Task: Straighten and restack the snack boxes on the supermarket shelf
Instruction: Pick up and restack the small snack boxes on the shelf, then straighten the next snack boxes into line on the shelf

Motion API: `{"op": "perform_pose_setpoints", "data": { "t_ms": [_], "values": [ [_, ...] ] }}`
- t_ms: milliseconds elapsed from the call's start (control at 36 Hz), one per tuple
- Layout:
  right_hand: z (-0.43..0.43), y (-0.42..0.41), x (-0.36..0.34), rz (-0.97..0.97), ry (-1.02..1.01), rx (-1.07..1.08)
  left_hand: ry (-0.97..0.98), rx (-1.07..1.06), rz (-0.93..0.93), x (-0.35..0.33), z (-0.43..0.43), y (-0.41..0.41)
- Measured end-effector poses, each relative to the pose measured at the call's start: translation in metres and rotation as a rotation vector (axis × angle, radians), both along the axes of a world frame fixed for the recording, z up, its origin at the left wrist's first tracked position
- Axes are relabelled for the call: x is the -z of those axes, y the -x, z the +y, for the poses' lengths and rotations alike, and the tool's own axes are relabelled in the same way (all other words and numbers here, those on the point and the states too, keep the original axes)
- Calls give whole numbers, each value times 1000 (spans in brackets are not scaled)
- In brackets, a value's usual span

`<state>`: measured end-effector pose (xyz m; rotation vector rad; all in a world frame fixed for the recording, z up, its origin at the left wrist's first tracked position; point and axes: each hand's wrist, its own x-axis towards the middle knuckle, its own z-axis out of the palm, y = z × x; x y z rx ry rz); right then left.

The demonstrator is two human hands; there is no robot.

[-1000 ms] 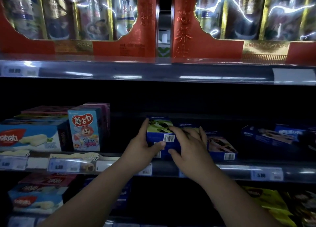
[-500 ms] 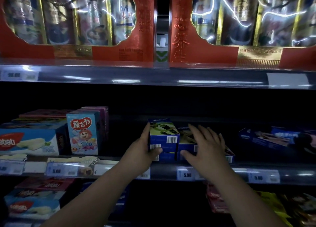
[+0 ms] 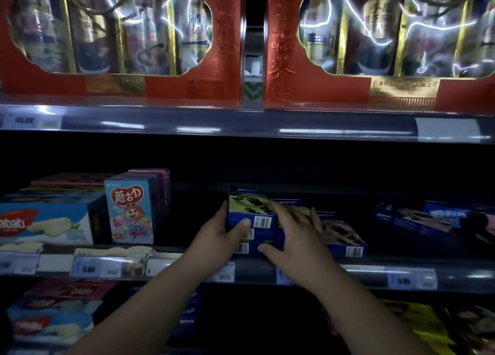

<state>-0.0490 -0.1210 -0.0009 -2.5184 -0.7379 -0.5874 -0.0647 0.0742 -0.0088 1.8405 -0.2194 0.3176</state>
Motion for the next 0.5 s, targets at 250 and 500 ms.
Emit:
{"op": "perform_pose_setpoints", "data": {
  "t_ms": [250, 500],
  "values": [
    [-8, -6, 4, -115, 24, 118, -198, -67, 19, -2, -2, 0],
    [-51, -19, 17, -2, 36, 267, -406, -157, -84, -7, -7, 2]
  ]
}}
